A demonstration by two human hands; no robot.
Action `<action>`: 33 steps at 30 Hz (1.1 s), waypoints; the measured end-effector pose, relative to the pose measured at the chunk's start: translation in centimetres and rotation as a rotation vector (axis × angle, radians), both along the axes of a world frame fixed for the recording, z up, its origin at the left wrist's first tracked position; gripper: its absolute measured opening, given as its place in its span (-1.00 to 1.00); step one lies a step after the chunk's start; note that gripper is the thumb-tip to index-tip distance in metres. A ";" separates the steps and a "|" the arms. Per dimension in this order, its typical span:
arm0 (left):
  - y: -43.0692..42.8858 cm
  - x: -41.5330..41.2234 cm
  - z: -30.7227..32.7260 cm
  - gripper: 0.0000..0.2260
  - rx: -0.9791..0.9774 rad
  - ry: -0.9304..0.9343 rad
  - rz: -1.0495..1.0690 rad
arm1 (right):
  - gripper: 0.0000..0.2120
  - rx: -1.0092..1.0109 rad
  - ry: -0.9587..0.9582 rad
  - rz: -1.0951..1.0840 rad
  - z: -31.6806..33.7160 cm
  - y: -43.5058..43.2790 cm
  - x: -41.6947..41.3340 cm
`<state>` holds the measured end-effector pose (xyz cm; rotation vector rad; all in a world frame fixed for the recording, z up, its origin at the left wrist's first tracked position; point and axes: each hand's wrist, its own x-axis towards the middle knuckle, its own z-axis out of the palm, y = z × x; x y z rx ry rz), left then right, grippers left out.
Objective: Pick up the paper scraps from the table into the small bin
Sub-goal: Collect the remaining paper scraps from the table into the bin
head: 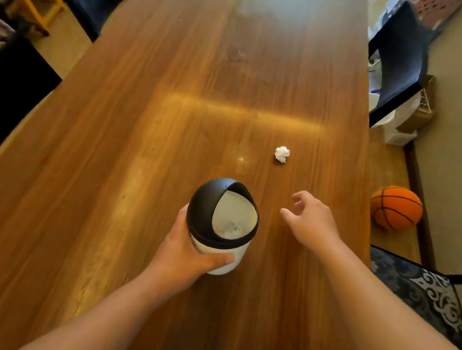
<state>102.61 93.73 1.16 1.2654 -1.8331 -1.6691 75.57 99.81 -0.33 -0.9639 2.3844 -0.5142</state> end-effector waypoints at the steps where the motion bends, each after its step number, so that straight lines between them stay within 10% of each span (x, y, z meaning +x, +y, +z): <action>1: -0.4 -0.3 -0.1 -0.02 -0.002 0.004 0.005 | -0.52 0.008 0.018 -0.005 -0.4 -1.7 -0.9; 11: -1.4 -0.9 -1.2 -0.04 -0.049 -0.019 0.038 | -0.22 0.278 0.237 0.120 -2.5 -12.6 -3.8; 20: -0.3 1.0 -0.6 -0.07 0.038 -0.030 0.042 | -0.77 -0.007 0.250 0.140 -4.0 -7.7 0.9; 33: 5.7 9.3 1.0 -0.05 0.082 -0.071 -0.036 | -0.90 -0.249 -0.365 -0.054 2.1 13.2 16.8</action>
